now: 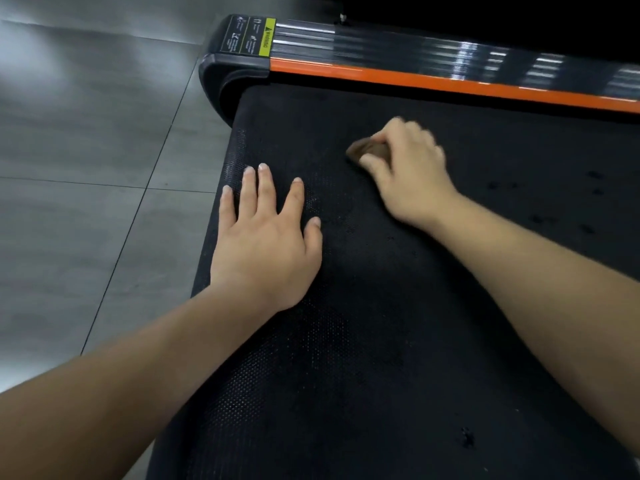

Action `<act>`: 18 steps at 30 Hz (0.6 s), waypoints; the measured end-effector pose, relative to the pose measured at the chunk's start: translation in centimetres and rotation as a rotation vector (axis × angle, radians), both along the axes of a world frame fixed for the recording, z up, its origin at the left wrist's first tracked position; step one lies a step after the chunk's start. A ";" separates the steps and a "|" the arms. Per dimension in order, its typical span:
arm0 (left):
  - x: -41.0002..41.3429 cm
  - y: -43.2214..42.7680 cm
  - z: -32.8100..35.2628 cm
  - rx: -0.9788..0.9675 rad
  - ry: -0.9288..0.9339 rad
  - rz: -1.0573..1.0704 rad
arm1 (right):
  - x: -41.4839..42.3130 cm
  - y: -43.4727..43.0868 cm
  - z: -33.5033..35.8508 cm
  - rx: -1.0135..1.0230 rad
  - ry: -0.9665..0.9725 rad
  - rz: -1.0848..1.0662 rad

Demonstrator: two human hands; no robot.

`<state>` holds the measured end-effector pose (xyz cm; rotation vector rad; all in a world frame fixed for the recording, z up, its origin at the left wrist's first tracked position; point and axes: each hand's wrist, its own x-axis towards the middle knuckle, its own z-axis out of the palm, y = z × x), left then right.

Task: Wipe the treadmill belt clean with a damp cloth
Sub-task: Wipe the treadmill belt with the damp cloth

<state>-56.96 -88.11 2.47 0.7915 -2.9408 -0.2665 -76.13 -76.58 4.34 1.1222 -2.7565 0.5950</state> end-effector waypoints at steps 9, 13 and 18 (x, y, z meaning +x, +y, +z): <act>0.1 -0.2 0.3 0.040 -0.008 -0.007 | -0.1 1.7 0.5 0.027 0.028 -0.101; 0.1 -0.3 0.6 0.065 -0.015 -0.014 | 7.7 4.1 -0.1 -0.060 -0.086 0.217; 0.3 -0.5 0.7 0.109 -0.007 -0.018 | 3.7 2.7 0.6 -0.034 -0.033 0.016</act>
